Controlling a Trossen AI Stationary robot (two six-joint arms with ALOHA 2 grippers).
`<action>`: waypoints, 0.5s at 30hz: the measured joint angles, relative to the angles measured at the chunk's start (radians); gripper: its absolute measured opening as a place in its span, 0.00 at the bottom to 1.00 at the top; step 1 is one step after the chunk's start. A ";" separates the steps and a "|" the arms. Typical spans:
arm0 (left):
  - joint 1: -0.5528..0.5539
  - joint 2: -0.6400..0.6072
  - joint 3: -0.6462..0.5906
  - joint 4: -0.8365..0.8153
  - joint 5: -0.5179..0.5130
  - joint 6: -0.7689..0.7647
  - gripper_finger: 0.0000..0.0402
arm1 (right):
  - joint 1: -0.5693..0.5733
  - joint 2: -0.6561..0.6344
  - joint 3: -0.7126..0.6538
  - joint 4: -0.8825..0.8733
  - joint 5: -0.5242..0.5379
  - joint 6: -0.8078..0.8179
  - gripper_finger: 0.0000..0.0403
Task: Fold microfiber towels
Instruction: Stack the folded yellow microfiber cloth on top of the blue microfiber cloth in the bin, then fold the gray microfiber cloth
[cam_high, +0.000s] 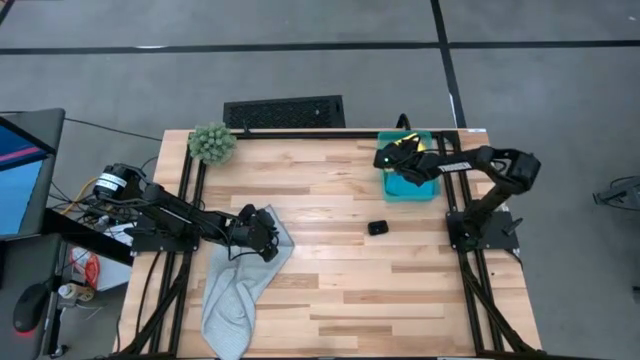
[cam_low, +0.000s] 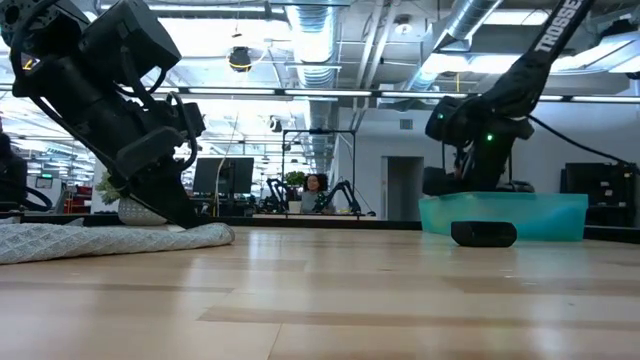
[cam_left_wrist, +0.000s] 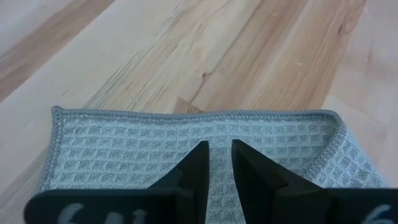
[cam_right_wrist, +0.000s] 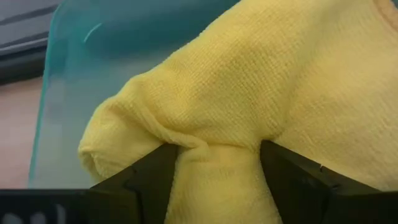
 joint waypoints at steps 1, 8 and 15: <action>0.000 0.000 0.000 0.000 0.000 0.001 0.15 | 0.000 -0.010 -0.001 -0.005 -0.004 -0.010 0.64; 0.000 -0.049 0.060 -0.111 0.101 0.038 0.15 | 0.005 -0.246 -0.006 -0.035 -0.017 -0.117 0.64; -0.060 -0.181 0.279 -0.609 0.160 0.012 0.15 | 0.145 -0.513 -0.005 -0.016 -0.060 -0.258 0.64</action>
